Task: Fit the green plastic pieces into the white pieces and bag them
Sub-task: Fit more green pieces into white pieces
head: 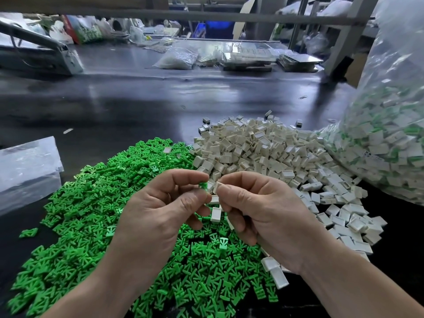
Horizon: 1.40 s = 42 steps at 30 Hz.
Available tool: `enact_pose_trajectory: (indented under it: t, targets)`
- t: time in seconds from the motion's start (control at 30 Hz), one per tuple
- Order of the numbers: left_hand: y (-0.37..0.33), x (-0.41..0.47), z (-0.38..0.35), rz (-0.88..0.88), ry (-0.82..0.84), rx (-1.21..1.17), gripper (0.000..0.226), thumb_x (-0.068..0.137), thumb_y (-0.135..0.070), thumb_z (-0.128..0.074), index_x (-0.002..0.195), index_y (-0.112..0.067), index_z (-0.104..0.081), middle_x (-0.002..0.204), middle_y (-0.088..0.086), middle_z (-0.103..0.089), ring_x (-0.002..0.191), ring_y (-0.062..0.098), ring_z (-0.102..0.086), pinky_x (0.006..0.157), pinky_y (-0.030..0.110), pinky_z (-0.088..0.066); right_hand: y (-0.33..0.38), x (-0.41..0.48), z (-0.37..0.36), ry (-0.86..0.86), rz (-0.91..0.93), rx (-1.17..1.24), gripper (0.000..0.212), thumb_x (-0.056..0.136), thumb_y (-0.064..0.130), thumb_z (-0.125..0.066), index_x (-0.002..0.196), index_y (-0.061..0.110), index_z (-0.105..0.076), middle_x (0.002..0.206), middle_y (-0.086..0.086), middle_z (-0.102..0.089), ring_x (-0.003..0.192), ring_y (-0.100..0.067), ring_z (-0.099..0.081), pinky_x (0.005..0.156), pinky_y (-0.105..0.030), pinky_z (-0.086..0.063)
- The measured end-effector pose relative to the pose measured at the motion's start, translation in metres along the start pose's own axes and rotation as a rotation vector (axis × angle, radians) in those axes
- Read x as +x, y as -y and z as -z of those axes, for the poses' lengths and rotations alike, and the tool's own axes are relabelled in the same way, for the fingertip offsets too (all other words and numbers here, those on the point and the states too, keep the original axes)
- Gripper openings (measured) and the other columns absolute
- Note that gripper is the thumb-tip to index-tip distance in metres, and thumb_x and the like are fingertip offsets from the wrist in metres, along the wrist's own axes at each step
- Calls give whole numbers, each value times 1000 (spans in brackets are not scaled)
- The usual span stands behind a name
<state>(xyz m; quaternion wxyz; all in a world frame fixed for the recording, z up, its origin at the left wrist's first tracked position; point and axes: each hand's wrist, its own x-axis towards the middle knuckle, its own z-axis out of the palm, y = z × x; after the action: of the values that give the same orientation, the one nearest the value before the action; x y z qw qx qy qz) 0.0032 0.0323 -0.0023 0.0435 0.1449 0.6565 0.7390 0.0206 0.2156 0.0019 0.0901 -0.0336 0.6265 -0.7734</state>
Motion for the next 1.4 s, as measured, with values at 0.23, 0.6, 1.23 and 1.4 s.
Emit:
enact_pose_trajectory:
  t: [0.23, 0.6, 1.23, 1.4]
  targets:
    - [1, -1, 2, -15, 7, 24, 22, 74, -30, -74, 94, -22, -74, 78, 12, -69, 68, 22, -66, 58, 24, -53, 1, -2, -1, 36, -27, -20, 8, 84, 33, -75, 83, 25, -75, 70, -2, -61, 47, -9, -47, 37, -18, -35]
    - [0, -2, 5, -157, 54, 197, 10, 83, -27, -72, 93, -25, -74, 73, 5, -68, 65, 17, -64, 59, 24, -54, 2, -4, -2, 93, 2, -92, 15, 93, 33, -67, 80, 25, -71, 69, -1, -61, 44, -8, -45, 37, -17, -33]
    - [-5, 1, -1, 426, 307, -655, 52, 62, -26, -92, 105, -5, -72, 70, 17, -70, 52, 22, -69, 44, 25, -55, 2, -6, -7, 149, -97, 47, 22, 87, 34, -66, 95, 15, -74, 59, 2, -52, 37, -6, -34, 31, -15, -25]
    - [-4, 0, -3, 461, 268, -644, 51, 54, -25, -96, 97, -9, -74, 62, 14, -66, 45, 19, -65, 38, 23, -52, 3, -8, -10, 127, -105, 8, 12, 94, 29, -66, 88, 22, -74, 58, 3, -52, 38, -6, -34, 32, -16, -23]
